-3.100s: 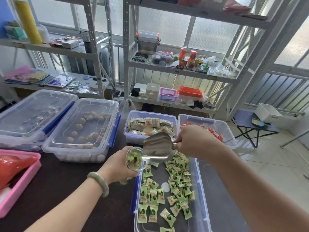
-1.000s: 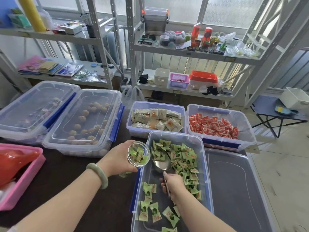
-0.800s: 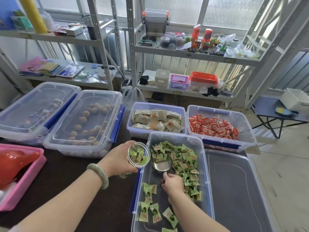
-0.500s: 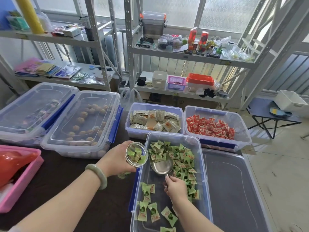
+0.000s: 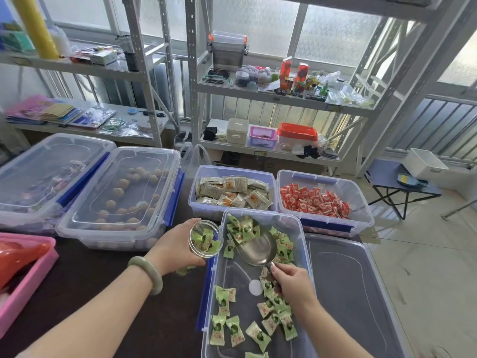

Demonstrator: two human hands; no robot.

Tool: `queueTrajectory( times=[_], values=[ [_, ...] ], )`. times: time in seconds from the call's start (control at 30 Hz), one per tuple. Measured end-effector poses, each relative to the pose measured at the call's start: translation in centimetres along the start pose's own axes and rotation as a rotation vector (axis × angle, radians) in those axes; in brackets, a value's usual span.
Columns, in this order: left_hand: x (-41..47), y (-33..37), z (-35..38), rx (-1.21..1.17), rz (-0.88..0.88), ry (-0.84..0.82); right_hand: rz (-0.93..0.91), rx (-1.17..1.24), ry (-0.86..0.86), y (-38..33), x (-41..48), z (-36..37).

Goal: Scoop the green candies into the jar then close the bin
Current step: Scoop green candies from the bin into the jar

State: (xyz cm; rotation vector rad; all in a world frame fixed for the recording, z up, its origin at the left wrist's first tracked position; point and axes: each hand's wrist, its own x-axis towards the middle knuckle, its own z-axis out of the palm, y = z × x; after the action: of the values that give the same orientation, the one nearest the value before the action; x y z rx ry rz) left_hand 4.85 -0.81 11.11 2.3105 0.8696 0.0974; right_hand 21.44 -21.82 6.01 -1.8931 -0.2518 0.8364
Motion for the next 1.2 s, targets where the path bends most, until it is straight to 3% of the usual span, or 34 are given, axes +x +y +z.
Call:
queueTrajectory(
  times=[0.13,0.3,0.7,0.9,1.2],
  values=[
    [-0.1,-0.3,-0.2,-0.019,-0.013,-0.001,-0.087,-0.151,-0.078,-4.6,-1.2,-2.4],
    [-0.4,0.0,-0.5,-0.055,-0.005,0.003,-0.208,-0.538,-0.190,-10.4,-2.8,-3.4],
    [-1.3,0.2,-0.7,-0.096,0.018,-0.012,-0.536,-1.293,-0.139,-18.9,-5.0,2.7],
    [-1.5,-0.4,-0.5,-0.113,-0.026,0.007,-0.609,-1.416,-0.090,-21.0,-5.8,3.3],
    [-1.5,-1.1,-0.3,-0.123,-0.019,0.006,-0.637,-1.418,-0.033,-21.7,-6.4,1.7]
  ],
)
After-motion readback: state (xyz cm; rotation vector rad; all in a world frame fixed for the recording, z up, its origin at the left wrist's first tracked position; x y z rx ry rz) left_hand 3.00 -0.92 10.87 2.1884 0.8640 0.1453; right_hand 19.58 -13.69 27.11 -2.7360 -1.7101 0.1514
